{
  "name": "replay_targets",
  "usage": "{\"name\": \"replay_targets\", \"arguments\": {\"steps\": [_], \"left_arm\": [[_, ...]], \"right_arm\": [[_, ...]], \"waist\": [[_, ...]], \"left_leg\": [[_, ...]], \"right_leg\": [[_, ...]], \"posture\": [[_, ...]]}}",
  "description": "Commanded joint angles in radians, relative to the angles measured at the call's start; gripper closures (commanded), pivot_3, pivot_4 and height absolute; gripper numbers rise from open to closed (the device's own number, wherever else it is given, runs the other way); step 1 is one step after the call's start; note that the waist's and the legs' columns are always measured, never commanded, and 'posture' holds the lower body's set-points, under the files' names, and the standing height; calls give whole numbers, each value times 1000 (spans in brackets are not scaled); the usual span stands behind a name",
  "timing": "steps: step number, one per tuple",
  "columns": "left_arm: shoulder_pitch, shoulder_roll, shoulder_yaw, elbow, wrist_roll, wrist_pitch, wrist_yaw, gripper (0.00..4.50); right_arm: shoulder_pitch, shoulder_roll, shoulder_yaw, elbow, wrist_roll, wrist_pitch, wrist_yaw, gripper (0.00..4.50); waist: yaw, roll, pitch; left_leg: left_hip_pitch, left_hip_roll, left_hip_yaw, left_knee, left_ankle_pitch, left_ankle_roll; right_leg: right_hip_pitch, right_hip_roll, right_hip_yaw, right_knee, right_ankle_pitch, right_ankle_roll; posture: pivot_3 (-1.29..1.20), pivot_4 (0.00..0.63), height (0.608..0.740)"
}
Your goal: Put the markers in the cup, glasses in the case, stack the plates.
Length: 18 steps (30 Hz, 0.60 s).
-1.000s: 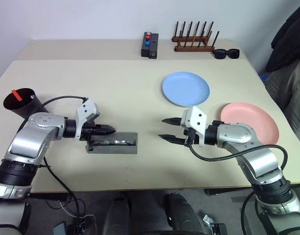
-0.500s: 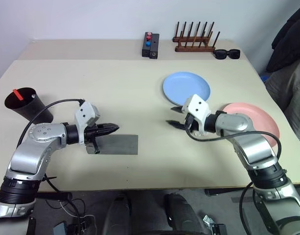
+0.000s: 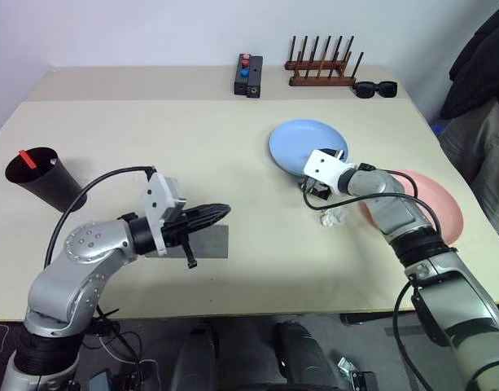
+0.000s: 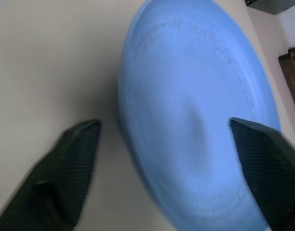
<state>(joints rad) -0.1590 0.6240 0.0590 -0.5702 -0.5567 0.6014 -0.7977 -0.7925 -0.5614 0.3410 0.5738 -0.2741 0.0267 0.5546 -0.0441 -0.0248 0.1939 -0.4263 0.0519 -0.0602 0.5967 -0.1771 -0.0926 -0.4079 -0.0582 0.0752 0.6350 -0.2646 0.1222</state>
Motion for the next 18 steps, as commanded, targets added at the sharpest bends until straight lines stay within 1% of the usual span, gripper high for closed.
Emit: {"name": "replay_targets", "arguments": {"steps": [1,4,5,9,12,15,18], "left_arm": [[1,-3,3,-43,-17,-6,19,4500],[5,-4,1,-39,-19,-9,27,4500],[5,-5,1,-38,-22,-9,29,4500],[8,-11,-1,-31,-24,-13,40,4500],[2,-17,-18,-25,-16,-22,44,4500],[-17,-18,-61,-11,5,-39,24,4500],[-44,-23,-96,16,26,-69,5,4500]], "right_arm": [[-24,6,-6,31,-30,-44,-12,2408],[-26,8,-10,41,-47,-65,-19,4015],[-25,8,-12,40,-52,-70,-20,4489],[0,-17,-29,-26,-70,-82,-30,4489],[53,-76,-86,-180,-46,-45,-1,4489],[171,-195,-197,-392,35,5,101,4489],[303,-325,-313,-542,120,53,208,4489]], "waist": [[1,0,0],[0,0,0],[-1,0,0],[0,0,0],[4,1,1],[13,2,1],[27,2,1]], "left_leg": [[0,0,0,0,0,0],[0,0,0,0,0,0],[0,0,0,0,0,0],[0,0,0,0,0,0],[0,0,0,0,0,0],[-1,0,0,0,0,0],[0,-1,0,0,0,0]], "right_leg": [[0,0,0,0,0,0],[0,0,0,0,0,0],[0,0,0,0,0,0],[0,0,0,0,0,0],[0,0,0,0,0,0],[0,0,0,0,0,0],[1,0,0,0,-1,0]], "posture": [[0,150,740],[0,150,740],[0,150,740],[0,150,740],[0,150,740],[0,150,740],[0,150,740]]}}
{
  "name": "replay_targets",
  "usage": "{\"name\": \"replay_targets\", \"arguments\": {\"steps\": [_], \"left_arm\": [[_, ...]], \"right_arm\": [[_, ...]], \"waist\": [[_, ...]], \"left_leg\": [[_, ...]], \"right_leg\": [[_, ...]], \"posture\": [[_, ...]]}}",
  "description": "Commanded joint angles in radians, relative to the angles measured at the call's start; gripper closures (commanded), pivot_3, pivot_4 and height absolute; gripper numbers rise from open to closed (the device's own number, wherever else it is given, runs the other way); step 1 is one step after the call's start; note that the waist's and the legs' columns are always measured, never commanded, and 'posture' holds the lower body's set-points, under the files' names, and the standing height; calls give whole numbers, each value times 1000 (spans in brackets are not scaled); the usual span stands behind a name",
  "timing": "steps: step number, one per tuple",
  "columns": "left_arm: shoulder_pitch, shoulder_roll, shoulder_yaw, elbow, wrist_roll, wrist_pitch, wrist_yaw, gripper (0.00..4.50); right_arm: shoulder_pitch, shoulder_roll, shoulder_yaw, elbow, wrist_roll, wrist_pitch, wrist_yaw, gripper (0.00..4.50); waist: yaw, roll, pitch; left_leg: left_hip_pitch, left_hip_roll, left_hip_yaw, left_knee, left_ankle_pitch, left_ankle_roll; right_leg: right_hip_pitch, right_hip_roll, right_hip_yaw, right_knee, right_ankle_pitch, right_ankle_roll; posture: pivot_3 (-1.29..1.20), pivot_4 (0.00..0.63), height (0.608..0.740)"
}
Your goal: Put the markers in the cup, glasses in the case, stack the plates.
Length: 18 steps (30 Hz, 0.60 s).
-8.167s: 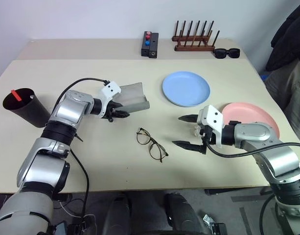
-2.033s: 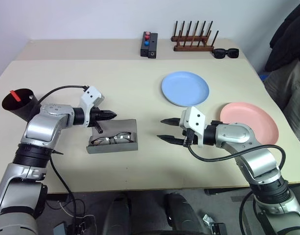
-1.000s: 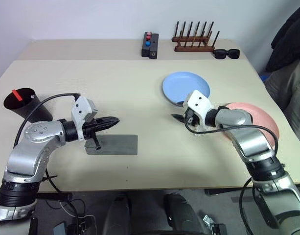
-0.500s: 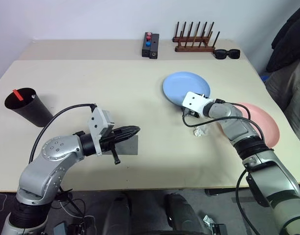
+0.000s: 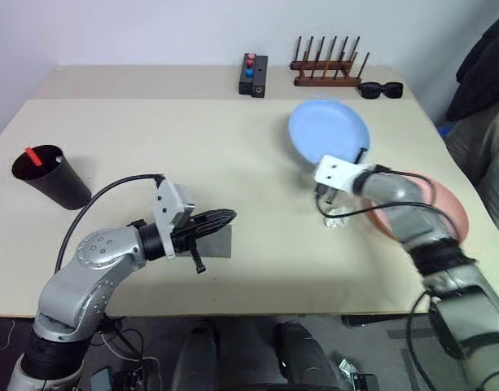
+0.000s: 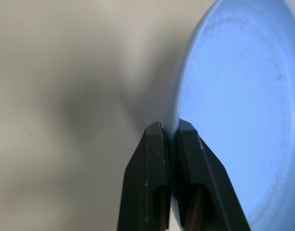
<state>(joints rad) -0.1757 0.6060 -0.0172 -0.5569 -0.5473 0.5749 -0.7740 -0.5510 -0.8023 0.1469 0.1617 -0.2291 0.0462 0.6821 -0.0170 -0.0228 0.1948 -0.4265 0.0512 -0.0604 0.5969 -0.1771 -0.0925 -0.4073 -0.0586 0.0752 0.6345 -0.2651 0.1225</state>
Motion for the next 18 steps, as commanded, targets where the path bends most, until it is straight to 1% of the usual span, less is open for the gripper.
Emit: {"name": "replay_targets", "arguments": {"steps": [1,5,8,10,13,17,18], "left_arm": [[-34,-8,-26,11,20,-50,-24,4500],[-78,-22,-78,58,48,-93,-64,4500],[-98,-34,-100,85,57,-110,-80,4500],[-113,-46,-116,104,63,-121,-92,4500],[-126,-58,-129,125,71,-133,-100,4500],[-129,-66,-131,140,80,-145,-109,4500],[-128,-68,-131,142,82,-149,-109,4500]], "right_arm": [[94,-116,-145,-160,90,43,102,4489],[327,-244,-334,-290,198,133,230,4489],[435,-283,-411,-333,221,176,263,4489],[528,-305,-470,-362,221,217,291,4489],[610,-323,-506,-379,210,246,303,4489],[623,-323,-504,-381,228,290,313,4489],[621,-324,-498,-383,237,299,322,4171]], "waist": [[2,0,0],[1,1,-1],[-9,2,-1],[-6,3,-2],[-4,3,-2],[-5,4,-2],[-4,4,-2]], "left_leg": [[0,0,0,0,0,0],[1,0,0,1,0,0],[2,0,1,2,0,0],[2,0,1,2,0,0],[2,0,1,3,0,0],[2,0,2,4,0,0],[2,0,2,4,0,0]], "right_leg": [[0,0,0,0,0,0],[2,0,0,0,0,-1],[2,0,1,0,0,-1],[2,0,1,0,0,-1],[2,0,2,0,0,-1],[2,0,2,0,0,-1],[2,0,2,0,0,-1]], "posture": [[0,150,740],[0,150,740],[0,150,740],[0,150,740],[0,150,740],[0,150,740],[0,150,740]]}}
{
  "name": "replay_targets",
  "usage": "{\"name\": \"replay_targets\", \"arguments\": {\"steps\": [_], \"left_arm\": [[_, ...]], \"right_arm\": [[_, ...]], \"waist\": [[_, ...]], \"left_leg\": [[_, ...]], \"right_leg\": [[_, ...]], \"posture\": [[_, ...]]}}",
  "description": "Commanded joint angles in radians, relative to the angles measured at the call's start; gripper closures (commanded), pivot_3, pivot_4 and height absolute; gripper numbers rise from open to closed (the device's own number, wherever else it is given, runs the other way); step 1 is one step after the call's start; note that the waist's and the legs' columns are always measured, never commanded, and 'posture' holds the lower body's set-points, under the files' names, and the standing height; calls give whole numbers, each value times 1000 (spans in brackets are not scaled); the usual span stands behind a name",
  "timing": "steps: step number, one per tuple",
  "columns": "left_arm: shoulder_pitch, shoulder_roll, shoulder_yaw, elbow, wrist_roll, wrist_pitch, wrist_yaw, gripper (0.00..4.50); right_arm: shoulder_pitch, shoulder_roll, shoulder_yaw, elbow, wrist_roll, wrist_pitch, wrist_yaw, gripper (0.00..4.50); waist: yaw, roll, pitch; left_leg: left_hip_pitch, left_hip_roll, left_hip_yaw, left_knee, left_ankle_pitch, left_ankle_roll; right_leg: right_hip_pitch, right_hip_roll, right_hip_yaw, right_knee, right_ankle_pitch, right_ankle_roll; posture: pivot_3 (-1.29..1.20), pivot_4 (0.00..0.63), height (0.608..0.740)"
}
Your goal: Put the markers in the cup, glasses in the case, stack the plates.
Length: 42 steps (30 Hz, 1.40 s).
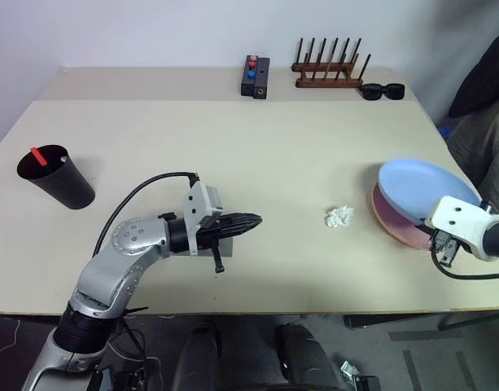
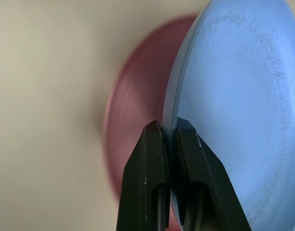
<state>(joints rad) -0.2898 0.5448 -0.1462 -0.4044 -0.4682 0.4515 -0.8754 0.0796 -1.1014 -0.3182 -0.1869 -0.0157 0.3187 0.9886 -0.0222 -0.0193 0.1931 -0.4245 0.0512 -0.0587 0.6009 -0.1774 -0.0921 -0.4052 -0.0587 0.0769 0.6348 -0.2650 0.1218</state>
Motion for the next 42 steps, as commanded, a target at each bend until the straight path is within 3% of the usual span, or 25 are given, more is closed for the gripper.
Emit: {"name": "replay_targets", "arguments": {"steps": [1,3,7,13,19,28,31,35,36,42], "left_arm": [[-13,-8,0,-9,5,-27,-8,4500],[-11,-10,4,-8,5,-28,-6,4500],[-1,-7,11,-11,5,-29,-7,4500],[20,4,24,-42,-15,-6,-5,4500],[54,60,71,-131,-84,83,1,4500],[71,89,88,-217,-134,162,51,4500],[74,87,80,-216,-126,163,59,4500],[70,78,62,-190,-105,147,58,4500],[66,75,55,-180,-99,143,57,4500],[30,63,33,-150,-85,142,50,4500]], "right_arm": [[-9,-25,-28,-37,28,31,22,3834],[-17,-23,-22,-47,34,34,25,3193],[-85,3,-7,-72,88,57,22,1255],[-213,124,99,-138,214,165,1,1255],[-297,239,275,-42,132,147,-96,1255],[-358,293,361,73,79,127,-155,1255],[-372,300,367,81,80,141,-155,2125],[-363,290,355,64,83,146,-153,4147],[-357,282,344,54,83,139,-154,4470],[-348,218,220,22,94,147,-175,4470]], "waist": [[2,0,0],[3,0,0],[2,0,0],[2,0,0],[4,0,0],[3,0,0],[3,0,0],[5,0,0],[4,0,0],[6,0,0]], "left_leg": [[0,0,0,0,0,0],[-1,0,0,0,0,0],[-1,0,0,1,0,0],[-1,0,-1,1,0,0],[-2,0,-1,3,-1,1],[-2,0,-1,5,-1,2],[-2,0,-1,6,-1,2],[-2,0,-1,6,-1,2],[-2,0,-1,6,-1,2],[-3,0,-1,6,-2,2]], "right_leg": [[0,0,0,0,0,0],[0,0,0,0,0,0],[0,0,0,0,0,0],[1,0,0,0,0,0],[1,0,0,0,0,0],[1,0,0,0,0,0],[1,0,0,0,0,0],[1,0,0,0,0,0],[1,0,0,0,0,0],[2,0,0,0,0,0]], "posture": [[0,150,740],[0,150,740],[0,150,740],[0,150,740],[0,150,740],[0,150,740],[0,150,740],[0,150,740],[0,150,740],[0,150,740]]}}
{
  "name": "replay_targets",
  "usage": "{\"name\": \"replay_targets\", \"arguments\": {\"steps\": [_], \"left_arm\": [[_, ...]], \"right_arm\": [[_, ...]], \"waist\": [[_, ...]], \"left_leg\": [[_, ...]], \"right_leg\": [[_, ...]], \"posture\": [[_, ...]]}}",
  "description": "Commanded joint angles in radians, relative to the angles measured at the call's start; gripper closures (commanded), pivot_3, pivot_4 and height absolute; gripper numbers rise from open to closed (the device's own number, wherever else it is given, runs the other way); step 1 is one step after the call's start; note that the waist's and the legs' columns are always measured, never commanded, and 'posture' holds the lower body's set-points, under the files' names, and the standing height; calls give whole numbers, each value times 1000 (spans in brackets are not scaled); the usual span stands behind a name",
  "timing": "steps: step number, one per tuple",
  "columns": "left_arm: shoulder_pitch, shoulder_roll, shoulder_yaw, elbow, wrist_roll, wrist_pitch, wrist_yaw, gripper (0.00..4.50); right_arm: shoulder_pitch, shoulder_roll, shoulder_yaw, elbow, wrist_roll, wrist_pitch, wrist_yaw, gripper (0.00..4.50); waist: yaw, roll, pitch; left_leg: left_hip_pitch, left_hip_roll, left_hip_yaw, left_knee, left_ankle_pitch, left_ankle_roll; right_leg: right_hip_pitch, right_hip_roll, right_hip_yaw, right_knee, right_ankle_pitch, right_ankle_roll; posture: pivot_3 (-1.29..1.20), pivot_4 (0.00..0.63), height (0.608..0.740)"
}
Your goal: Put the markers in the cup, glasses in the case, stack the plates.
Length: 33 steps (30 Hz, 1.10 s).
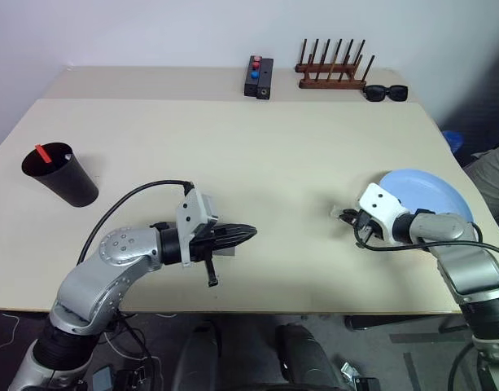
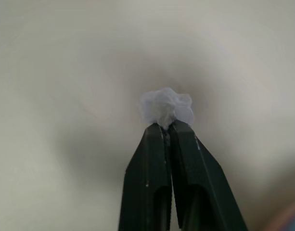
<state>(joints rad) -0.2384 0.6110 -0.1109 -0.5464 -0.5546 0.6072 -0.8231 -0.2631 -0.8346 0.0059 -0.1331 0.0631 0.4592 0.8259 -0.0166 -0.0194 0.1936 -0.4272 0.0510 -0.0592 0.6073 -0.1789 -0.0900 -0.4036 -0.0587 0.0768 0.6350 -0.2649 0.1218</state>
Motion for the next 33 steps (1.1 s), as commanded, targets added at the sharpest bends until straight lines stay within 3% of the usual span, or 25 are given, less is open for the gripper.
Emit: {"name": "replay_targets", "arguments": {"steps": [1,5,10,13,18,22,27,33], "left_arm": [[-28,-4,-2,-5,0,-11,-3,4500],[-63,3,-1,17,-8,-1,-23,4500],[-85,6,4,34,-11,1,-38,4500],[-81,11,13,37,-8,-6,-43,4500],[-39,23,48,34,4,-30,-31,4500],[9,26,113,43,1,-46,-1,4500],[145,23,317,82,26,-109,89,4500],[345,31,522,102,52,-185,115,4500]], "right_arm": [[-4,-64,-132,-29,22,14,-12,4470],[47,-142,-263,41,20,18,-23,4470],[98,-159,-263,153,-21,-36,-57,4470],[98,-145,-260,188,-19,-51,-73,3627],[66,-124,-246,176,-13,-79,-90,1121],[11,-85,-235,163,33,-110,-65,1121],[-68,28,-208,88,202,-60,24,1121],[-113,82,-138,70,284,-29,118,1121]], "waist": [[1,0,0],[3,0,0],[-2,0,0],[-9,1,0],[-16,1,0],[-27,1,0],[-33,2,0],[-25,1,0]], "left_leg": [[0,0,0,0,0,0],[0,0,0,0,0,0],[0,0,0,1,-1,1],[0,0,1,1,-1,2],[0,0,0,1,-1,2],[0,0,0,1,-1,2],[1,1,0,0,-1,3],[0,0,0,1,-2,2]], "right_leg": [[0,0,0,0,0,0],[0,0,0,0,0,0],[1,0,0,0,0,0],[1,0,1,0,0,0],[0,0,1,0,0,0],[0,0,0,0,0,0],[0,1,1,1,0,0],[1,0,1,-1,0,0]], "posture": [[0,150,740],[0,150,740],[0,150,740],[0,150,740],[0,150,740],[0,150,740],[0,150,740],[0,150,740]]}}
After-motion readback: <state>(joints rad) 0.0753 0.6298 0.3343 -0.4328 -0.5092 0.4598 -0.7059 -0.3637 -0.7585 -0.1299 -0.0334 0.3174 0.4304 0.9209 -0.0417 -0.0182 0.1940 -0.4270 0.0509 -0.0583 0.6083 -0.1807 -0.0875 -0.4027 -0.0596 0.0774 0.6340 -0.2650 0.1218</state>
